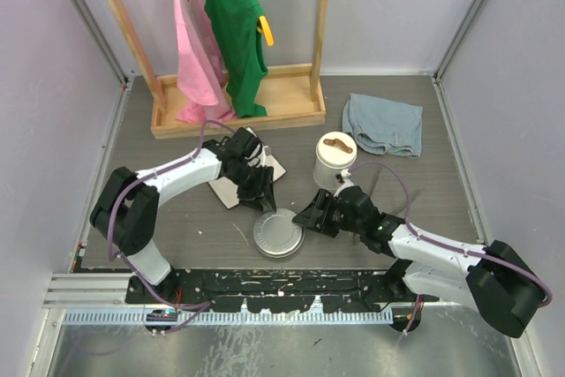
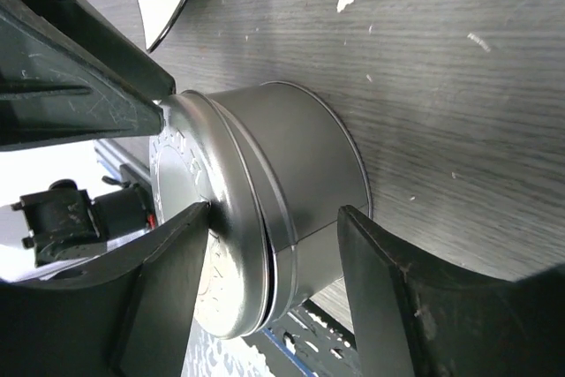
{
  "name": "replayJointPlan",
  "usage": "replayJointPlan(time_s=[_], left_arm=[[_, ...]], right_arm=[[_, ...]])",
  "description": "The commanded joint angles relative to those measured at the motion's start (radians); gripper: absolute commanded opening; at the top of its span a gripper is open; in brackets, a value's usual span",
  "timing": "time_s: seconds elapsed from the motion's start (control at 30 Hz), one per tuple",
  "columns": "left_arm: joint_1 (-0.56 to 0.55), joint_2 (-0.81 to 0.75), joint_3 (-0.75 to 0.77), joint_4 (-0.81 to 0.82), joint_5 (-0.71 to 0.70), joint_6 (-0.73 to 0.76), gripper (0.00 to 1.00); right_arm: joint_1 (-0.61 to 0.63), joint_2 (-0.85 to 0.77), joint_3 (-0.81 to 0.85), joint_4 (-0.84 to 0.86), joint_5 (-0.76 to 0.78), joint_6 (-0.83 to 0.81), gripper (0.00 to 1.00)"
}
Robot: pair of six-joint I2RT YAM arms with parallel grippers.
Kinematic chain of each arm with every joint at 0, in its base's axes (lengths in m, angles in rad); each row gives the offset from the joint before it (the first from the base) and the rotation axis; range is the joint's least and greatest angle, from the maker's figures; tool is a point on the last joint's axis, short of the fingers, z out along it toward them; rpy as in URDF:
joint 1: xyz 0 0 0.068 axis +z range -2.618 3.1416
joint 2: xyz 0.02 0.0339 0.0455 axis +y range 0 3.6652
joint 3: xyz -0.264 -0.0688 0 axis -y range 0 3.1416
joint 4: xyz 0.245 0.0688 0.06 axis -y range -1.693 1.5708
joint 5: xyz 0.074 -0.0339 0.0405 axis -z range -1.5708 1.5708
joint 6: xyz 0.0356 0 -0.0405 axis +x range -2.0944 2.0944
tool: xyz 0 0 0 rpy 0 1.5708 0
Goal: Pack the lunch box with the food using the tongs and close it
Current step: Close the box lid on the packing box.
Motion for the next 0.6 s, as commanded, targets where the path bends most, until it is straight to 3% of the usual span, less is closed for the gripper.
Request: replayJointPlan(time_s=[0.0,0.2,0.33,0.57], left_arm=[[-0.001,-0.078,-0.036,0.028,0.014,-0.028,0.47],[0.000,-0.142,-0.078,0.107,0.002,-0.095,0.54],[-0.001,-0.184,-0.094,0.135,0.002,-0.128,0.59],[0.000,-0.274,-0.194,0.108,-0.013,-0.150,0.65]], right_arm=[[0.001,-0.031,-0.089,0.141,-0.122,0.015,0.66],[-0.006,-0.183,-0.029,-0.034,-0.148,-0.086,0.80],[-0.005,-0.197,-0.018,-0.091,-0.191,-0.101,0.81],[0.008,-0.211,-0.101,-0.039,-0.241,0.003,0.81]])
